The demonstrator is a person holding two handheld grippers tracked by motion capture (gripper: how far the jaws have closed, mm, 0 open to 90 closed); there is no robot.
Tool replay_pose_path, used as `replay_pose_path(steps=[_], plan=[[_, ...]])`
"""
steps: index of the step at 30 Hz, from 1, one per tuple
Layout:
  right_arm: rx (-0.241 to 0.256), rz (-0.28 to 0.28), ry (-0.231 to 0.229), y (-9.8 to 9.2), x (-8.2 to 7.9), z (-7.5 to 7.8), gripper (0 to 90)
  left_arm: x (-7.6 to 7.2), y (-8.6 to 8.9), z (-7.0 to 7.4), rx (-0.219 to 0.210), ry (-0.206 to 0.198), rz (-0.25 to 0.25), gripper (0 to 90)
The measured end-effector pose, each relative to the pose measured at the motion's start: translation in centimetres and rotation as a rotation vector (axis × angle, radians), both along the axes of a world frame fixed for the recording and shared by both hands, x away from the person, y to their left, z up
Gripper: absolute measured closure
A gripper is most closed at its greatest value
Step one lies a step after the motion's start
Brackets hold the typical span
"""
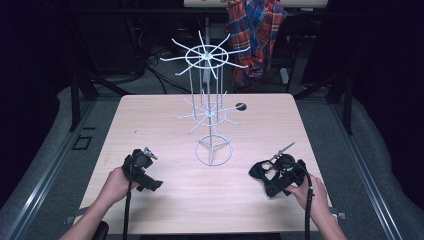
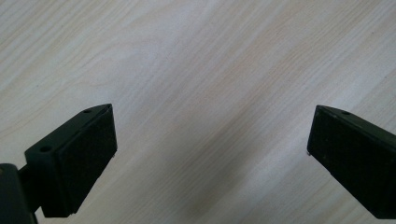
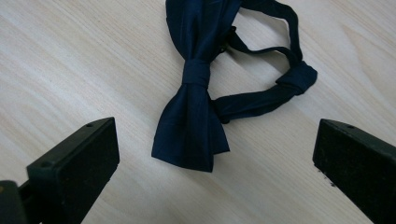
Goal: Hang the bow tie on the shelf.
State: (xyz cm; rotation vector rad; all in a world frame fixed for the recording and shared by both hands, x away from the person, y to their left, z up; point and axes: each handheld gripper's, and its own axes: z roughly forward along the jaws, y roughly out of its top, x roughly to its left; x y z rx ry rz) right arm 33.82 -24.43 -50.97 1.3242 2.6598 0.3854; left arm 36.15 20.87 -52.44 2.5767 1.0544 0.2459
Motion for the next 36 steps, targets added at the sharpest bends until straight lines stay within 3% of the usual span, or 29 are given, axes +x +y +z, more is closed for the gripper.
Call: replay_pose_path(steps=[7, 9, 10, 12, 13, 16, 19, 25, 26, 30, 33, 34, 35, 36], plan=[[-0.01, 0.005, -0.002, 0.8, 0.3, -0.6, 4.7, 0.0, 0.0, -0.1, 0.001, 0.009, -0.003, 1.6], [-0.004, 0.001, -0.01, 0.9, 0.4, -0.8, 13.0, 0.0, 0.0, -0.1, 0.0, 0.005, -0.002, 1.6], [-0.004, 0.001, -0.01, 0.9, 0.4, -0.8, 13.0, 0.0, 0.0, -0.1, 0.0, 0.005, -0.002, 1.6], [0.006, -0.018, -0.042, 1.1, 0.3, -1.0, 18.6, 0.0, -0.1, -0.1, 0.0, 0.005, -0.004, 1.6], [-0.021, -0.009, -0.036, 1.1, 0.5, -0.9, 26.8, 0.0, 0.0, -0.1, 0.003, 0.007, -0.004, 1.7], [-0.031, -0.011, -0.035, 1.2, 0.5, -1.2, 29.1, 0.0, 0.0, -0.1, 0.001, 0.008, -0.003, 1.7], [-0.055, -0.009, 0.002, 1.3, 0.7, -1.7, 33.7, 0.0, -0.1, -0.1, 0.002, 0.008, -0.004, 1.7], [-0.074, -0.016, 0.021, 1.4, 0.7, -2.3, 41.5, 0.0, -0.1, -0.1, 0.006, 0.01, -0.006, 1.7], [-0.1, -0.001, 0.05, 1.4, 0.9, -2.3, 45.8, 0.0, -0.1, -0.1, 0.006, 0.009, -0.006, 1.7], [-0.089, -0.011, 0.048, 1.4, 0.8, -2.6, 54.6, 0.0, -0.1, -0.1, 0.007, 0.011, -0.007, 1.8], [-0.114, -0.009, 0.054, 1.5, 0.9, -2.6, 57.0, 0.0, -0.1, -0.1, 0.007, 0.01, -0.007, 1.8], [-0.093, -0.021, 0.036, 1.5, 0.8, -2.9, 58.1, 0.0, -0.1, -0.1, 0.007, 0.01, -0.007, 1.8], [-0.126, 0.001, 0.065, 1.5, 0.9, -2.7, 59.1, 0.0, -0.1, -0.1, 0.008, 0.01, -0.007, 1.8], [-0.123, -0.003, 0.062, 1.5, 0.9, -2.8, 61.0, 0.0, -0.1, -0.1, 0.009, 0.011, -0.007, 1.8]])
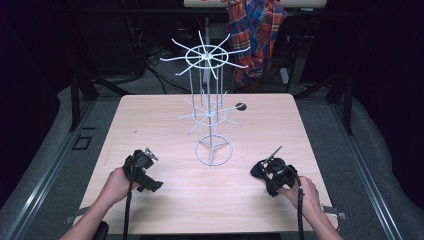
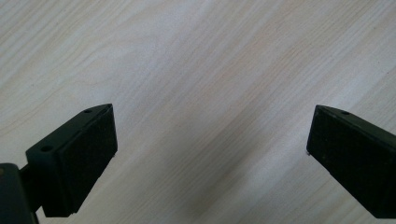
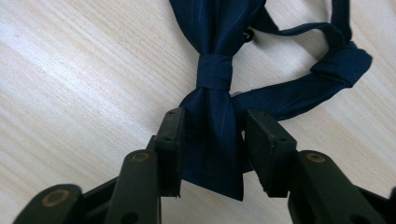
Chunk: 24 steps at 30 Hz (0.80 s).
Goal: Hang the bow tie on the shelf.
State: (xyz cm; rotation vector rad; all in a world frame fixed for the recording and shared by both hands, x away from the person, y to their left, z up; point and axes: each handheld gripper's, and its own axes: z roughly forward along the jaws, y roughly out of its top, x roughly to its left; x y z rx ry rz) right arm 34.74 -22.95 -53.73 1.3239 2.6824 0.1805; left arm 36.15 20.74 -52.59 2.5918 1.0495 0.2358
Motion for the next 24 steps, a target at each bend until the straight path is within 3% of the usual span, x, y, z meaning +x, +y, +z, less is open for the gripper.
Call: replay_pose_path(steps=[2, 5, 10, 11, 14, 20, 22, 24], plan=[[0.016, 0.007, 0.004, -0.06, 0.04, -0.18, 64.9, -0.01, -0.02, 0.0, 0.001, 0.0, 0.0, 1.8], [0.001, 0.012, -0.002, 0.13, -0.04, -0.26, 73.4, -0.02, -0.02, 0.0, 0.002, -0.002, 0.0, 1.8], [-0.009, 0.042, -0.02, 0.32, -0.25, 0.02, 79.3, -0.03, -0.02, 0.01, 0.003, -0.002, 0.001, 1.9], [-0.031, 0.047, -0.028, 0.39, -0.29, 0.22, 80.0, -0.03, -0.01, 0.0, 0.002, -0.002, 0.001, 1.9], [-0.024, 0.059, -0.051, 0.51, -0.49, 0.48, 82.6, -0.02, 0.03, 0.02, 0.001, 0.0, 0.0, 1.9], [-0.041, 0.096, -0.048, 0.79, -0.62, 0.48, 81.5, -0.02, 0.01, 0.0, 0.001, 0.0, 0.001, 1.9], [0.0, 0.092, -0.033, 0.7, -0.62, 0.26, 76.1, -0.02, 0.02, 0.0, 0.0, 0.0, 0.001, 1.9], [-0.004, 0.101, -0.016, 0.61, -0.59, 0.42, 71.9, -0.01, 0.03, 0.0, 0.001, 0.001, 0.001, 1.9]])
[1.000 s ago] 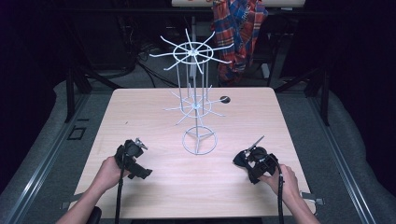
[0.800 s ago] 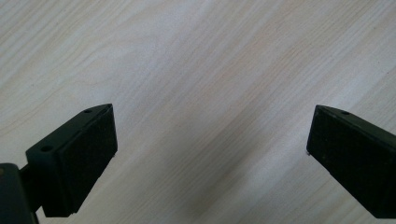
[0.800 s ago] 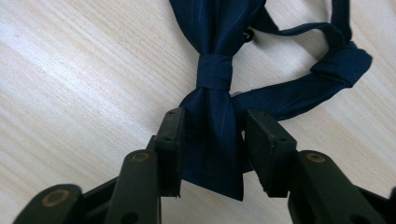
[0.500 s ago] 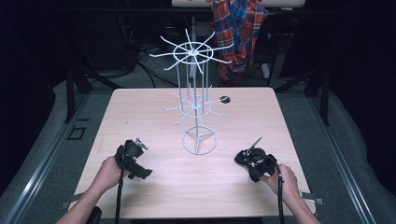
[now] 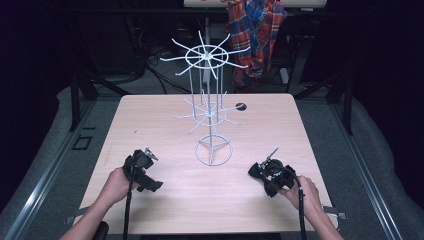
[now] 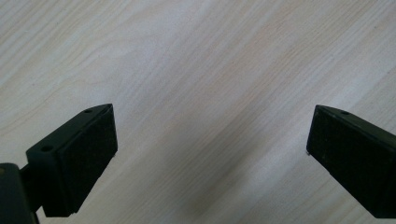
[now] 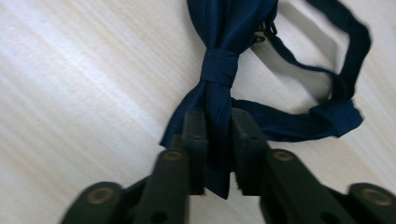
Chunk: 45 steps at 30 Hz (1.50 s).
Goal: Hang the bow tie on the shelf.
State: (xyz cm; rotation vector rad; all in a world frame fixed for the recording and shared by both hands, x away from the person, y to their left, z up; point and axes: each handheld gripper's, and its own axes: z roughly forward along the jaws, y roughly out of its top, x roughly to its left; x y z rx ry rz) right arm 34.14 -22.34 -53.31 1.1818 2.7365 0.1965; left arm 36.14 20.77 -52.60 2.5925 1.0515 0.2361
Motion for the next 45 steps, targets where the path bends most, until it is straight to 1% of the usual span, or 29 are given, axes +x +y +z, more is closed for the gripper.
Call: replay_pose_path(steps=[1, 4, 5, 8, 9, 11, 12, 14, 15, 16, 17, 20, 22, 23, 25, 26, 27, 28, 29, 32, 33, 36, 37, 38, 40, 42, 43, 44, 45], plan=[[0.03, 0.004, 0.015, -0.4, 0.0, 0.1, 65.8, 0.0, 0.0, 0.0, 0.001, 0.0, -0.002, 1.9], [0.045, 0.0, 0.03, -0.8, -0.1, 0.4, 60.9, 0.0, 0.0, 0.0, 0.001, -0.001, -0.002, 1.9], [0.059, -0.041, 0.026, -1.2, -0.2, 0.4, 51.3, 0.0, 0.0, 0.0, 0.001, 0.0, -0.002, 2.0], [0.085, -0.067, 0.021, -1.6, 0.0, 0.6, 45.6, 0.0, 0.0, 0.0, 0.002, 0.0, -0.002, 2.0], [0.115, -0.108, -0.008, -1.9, 0.2, 0.8, 37.3, 0.0, -0.1, 0.0, 0.004, 0.0, -0.005, 2.0], [0.121, -0.121, -0.012, -1.9, 0.5, 1.0, 34.6, 0.0, -0.1, 0.0, 0.005, 0.001, -0.004, 2.0], [0.143, -0.148, -0.018, -1.9, 0.6, 1.0, 31.2, 0.0, -0.1, 0.0, 0.006, 0.002, -0.004, 2.0], [0.14, -0.181, -0.041, -1.6, 1.1, 0.7, 26.5, 0.0, -0.1, -0.1, 0.008, 0.004, -0.005, 2.0], [0.107, -0.195, -0.049, -1.2, 1.6, 0.4, 23.3, 0.0, -0.2, -0.1, 0.009, 0.003, -0.004, 2.1], [0.107, -0.195, -0.049, -1.2, 1.6, 0.4, 23.3, 0.0, -0.2, -0.1, 0.009, 0.003, -0.004, 2.1], [0.062, -0.211, -0.054, -1.0, 2.0, 0.0, 18.7, 0.0, -0.2, -0.2, 0.007, 0.006, -0.002, 2.1], [0.061, -0.225, -0.039, -1.2, 2.2, -0.3, 17.8, 0.0, -0.2, -0.2, 0.013, 0.008, -0.005, 2.1], [0.055, -0.242, -0.027, -1.6, 2.2, -0.4, 18.9, 0.0, -0.2, -0.1, 0.017, 0.008, -0.008, 2.1], [0.096, -0.248, -0.008, -1.9, 2.3, -0.7, 23.0, 0.0, -0.2, -0.2, 0.014, 0.006, -0.005, 2.1], [0.106, -0.249, 0.001, -2.1, 2.4, -0.6, 24.7, 0.0, -0.2, -0.2, 0.014, 0.006, -0.004, 2.1], [0.143, -0.271, -0.01, -2.1, 2.3, -0.9, 26.6, 0.0, -0.1, -0.2, 0.014, 0.006, -0.004, 2.1], [0.138, -0.252, 0.018, -2.3, 2.4, -0.7, 29.3, 0.0, -0.1, -0.2, 0.014, 0.006, -0.004, 2.2], [0.141, -0.249, 0.017, -2.3, 2.4, -0.7, 31.5, 0.0, -0.2, -0.2, 0.014, 0.007, -0.004, 2.1], [0.171, -0.261, 0.003, -2.1, 2.3, -0.9, 35.6, 0.0, -0.2, -0.2, 0.013, 0.006, -0.004, 2.2], [0.155, -0.237, 0.017, -2.0, 2.3, -0.6, 40.3, 0.0, -0.2, -0.2, 0.014, 0.007, -0.004, 2.2], [0.143, -0.214, 0.017, -1.7, 2.2, -0.5, 46.1, 0.0, -0.2, -0.2, 0.015, 0.007, -0.004, 2.2], [0.147, -0.219, 0.002, -1.3, 2.1, -0.7, 50.0, 0.0, -0.2, -0.2, 0.015, 0.008, -0.003, 2.3], [0.146, -0.193, 0.018, -1.3, 2.1, -0.6, 53.0, 0.0, -0.2, -0.2, 0.016, 0.007, -0.003, 2.3], [0.139, -0.178, 0.02, -1.2, 2.1, -0.6, 54.1, 0.0, -0.2, -0.2, 0.015, 0.006, -0.003, 2.3], [0.127, -0.148, 0.026, -0.8, 2.0, -0.5, 62.0, 0.0, -0.2, -0.2, 0.016, 0.009, -0.003, 2.4], [0.143, -0.15, 0.025, -0.7, 1.9, -0.6, 65.1, 0.0, -0.2, -0.2, 0.019, 0.01, -0.006, 2.5], [0.133, -0.126, 0.029, -0.6, 1.9, -0.5, 70.8, 0.0, -0.2, -0.2, 0.02, 0.01, -0.006, 2.6], [0.133, -0.126, 0.029, -0.6, 1.9, -0.5, 70.8, 0.0, -0.2, -0.2, 0.02, 0.01, -0.006, 2.6], [0.105, -0.124, 0.014, -0.2, 1.7, -0.5, 71.8, 0.0, -0.2, -0.2, 0.02, 0.009, -0.007, 2.6]])
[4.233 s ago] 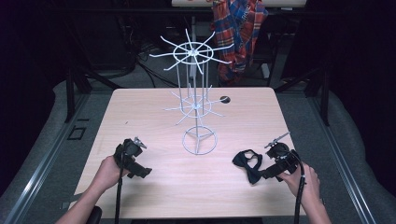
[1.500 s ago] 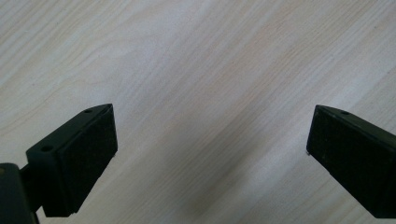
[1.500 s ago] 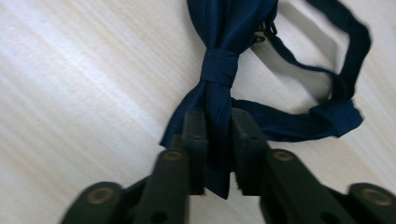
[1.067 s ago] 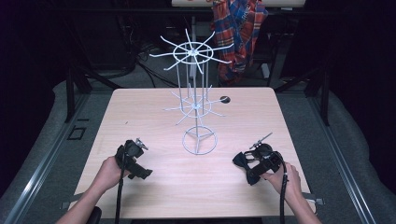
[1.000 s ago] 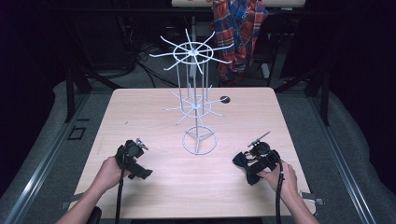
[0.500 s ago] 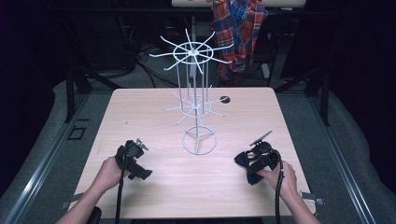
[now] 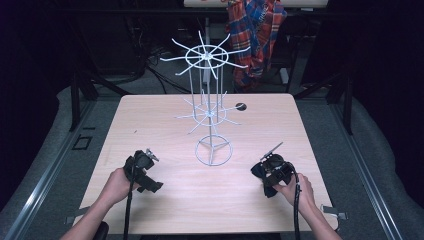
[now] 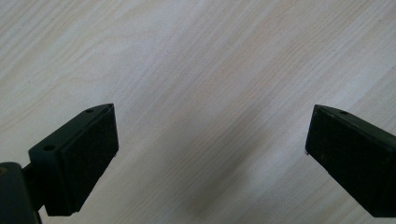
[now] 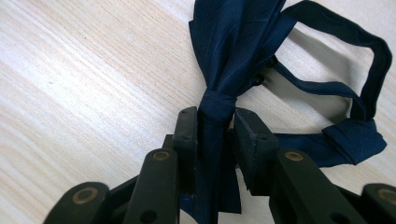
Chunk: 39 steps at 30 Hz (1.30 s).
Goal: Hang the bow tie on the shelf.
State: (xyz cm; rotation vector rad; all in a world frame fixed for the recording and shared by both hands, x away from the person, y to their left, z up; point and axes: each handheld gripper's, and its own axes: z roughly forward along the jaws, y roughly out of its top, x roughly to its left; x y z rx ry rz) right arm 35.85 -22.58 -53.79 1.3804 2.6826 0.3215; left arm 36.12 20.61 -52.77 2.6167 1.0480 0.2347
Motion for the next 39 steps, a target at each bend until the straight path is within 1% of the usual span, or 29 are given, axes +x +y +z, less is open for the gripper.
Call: replay_pose_path(steps=[1, 2, 5, 7, 8, 9, 11, 13, 14, 15, 16, 17, 18, 19, 21, 22, 23, 24, 25, 26, 27, 29, 30, 31, 33, 34, 35, 37, 39], plan=[[0.0, 0.0, 0.0, 0.0, 0.0, 0.0, 71.8, 0.0, 0.0, 0.0, 0.0, 0.0, 0.0, 2.6], [-0.001, 0.018, -0.008, 0.2, -0.1, 0.0, 73.6, 0.0, 0.0, 0.0, 0.0, 0.0, 0.0, 2.6], [-0.01, 0.036, -0.021, 0.5, -0.3, 0.1, 76.4, 0.0, 0.0, 0.0, -0.003, -0.001, 0.003, 2.7], [-0.026, 0.059, -0.046, 0.6, -0.4, 0.3, 82.0, 0.0, 0.0, 0.0, -0.002, -0.002, 0.003, 2.7], [-0.022, 0.065, -0.062, 0.6, -0.5, 0.4, 82.5, 0.0, 0.0, 0.0, -0.003, -0.002, 0.003, 2.7], [-0.021, 0.078, -0.05, 0.7, -0.5, 0.4, 82.5, 0.0, 0.0, 0.0, -0.003, 0.0, 0.003, 2.7], [-0.031, 0.083, -0.054, 0.7, -0.6, 0.4, 82.5, 0.0, 0.0, 0.0, -0.003, -0.001, 0.002, 2.7], [-0.027, 0.083, -0.052, 0.6, -0.4, 0.5, 74.8, 0.0, 0.0, 0.0, -0.003, -0.001, 0.002, 2.7], [-0.027, 0.083, -0.052, 0.6, -0.4, 0.5, 74.8, 0.0, 0.0, 0.0, -0.003, -0.001, 0.003, 2.7], [-0.015, 0.074, -0.056, 0.6, -0.4, 0.4, 68.4, 0.0, 0.0, 0.0, -0.005, -0.002, 0.003, 2.7], [-0.013, 0.081, -0.04, 0.5, -0.2, 0.5, 63.3, 0.0, 0.0, 0.0, -0.003, 0.0, 0.004, 2.7], [0.004, 0.07, -0.052, 0.7, -0.1, 0.4, 59.4, 0.0, 0.0, -0.1, -0.002, 0.0, 0.004, 2.7], [0.004, 0.07, -0.052, 0.7, -0.1, 0.4, 59.4, 0.0, -0.1, -0.1, 0.0, 0.001, 0.004, 2.7], [0.014, 0.056, -0.07, 1.0, 0.0, 0.2, 55.6, 0.1, -0.1, -0.1, 0.003, 0.004, -0.001, 2.7], [0.016, 0.056, -0.071, 1.1, 0.0, 0.2, 55.1, 0.1, -0.1, -0.1, 0.005, 0.004, -0.001, 2.7], [0.007, 0.066, -0.073, 1.3, 0.2, 0.3, 54.6, 0.1, -0.2, -0.1, 0.003, -0.001, 0.002, 2.7], [0.02, 0.062, -0.081, 1.7, 0.4, 0.3, 54.3, 0.1, -0.2, -0.1, 0.003, 0.0, 0.002, 2.7], [0.027, 0.072, -0.076, 2.2, 0.8, 0.4, 51.5, 0.0, -0.1, -0.1, 0.008, 0.001, 0.003, 2.7], [0.027, 0.072, -0.076, 2.2, 0.8, 0.4, 51.5, 0.0, -0.1, -0.1, 0.008, 0.001, 0.003, 2.7], [0.05, 0.066, -0.071, 2.6, 1.1, 0.6, 49.5, 0.0, -0.1, -0.1, 0.007, 0.002, 0.005, 2.7], [0.05, 0.066, -0.071, 2.6, 1.1, 0.6, 49.5, 0.0, 0.0, -0.1, 0.004, 0.002, 0.008, 2.7], [0.071, 0.06, -0.044, 3.0, 1.3, 0.8, 43.4, 0.1, 0.0, -0.1, 0.005, 0.007, 0.009, 2.7], [0.077, 0.055, -0.046, 3.1, 1.3, 0.7, 41.9, 0.0, 0.0, -0.2, 0.004, 0.004, 0.009, 2.8], [0.062, 0.05, -0.04, 3.2, 1.4, 0.6, 41.1, 0.0, 0.0, -0.2, 0.004, 0.004, 0.009, 2.8], [0.049, 0.048, -0.037, 3.3, 1.5, 0.4, 42.5, 0.0, 0.0, -0.1, 0.007, 0.004, 0.005, 2.8], [0.044, 0.047, -0.03, 3.4, 1.6, 0.2, 45.7, 0.0, 0.0, -0.1, 0.006, 0.004, 0.004, 2.8], [0.047, 0.029, -0.037, 3.6, 1.6, 0.0, 48.1, 0.0, 0.0, -0.1, 0.006, 0.003, 0.004, 2.8], [0.024, 0.032, -0.03, 3.6, 1.7, -0.3, 55.0, 0.0, 0.0, -0.1, 0.004, 0.001, 0.004, 2.9], [0.029, 0.036, -0.032, 3.5, 1.6, -0.4, 62.6, 0.0, 0.0, -0.1, 0.004, 0.001, 0.007, 3.0]])
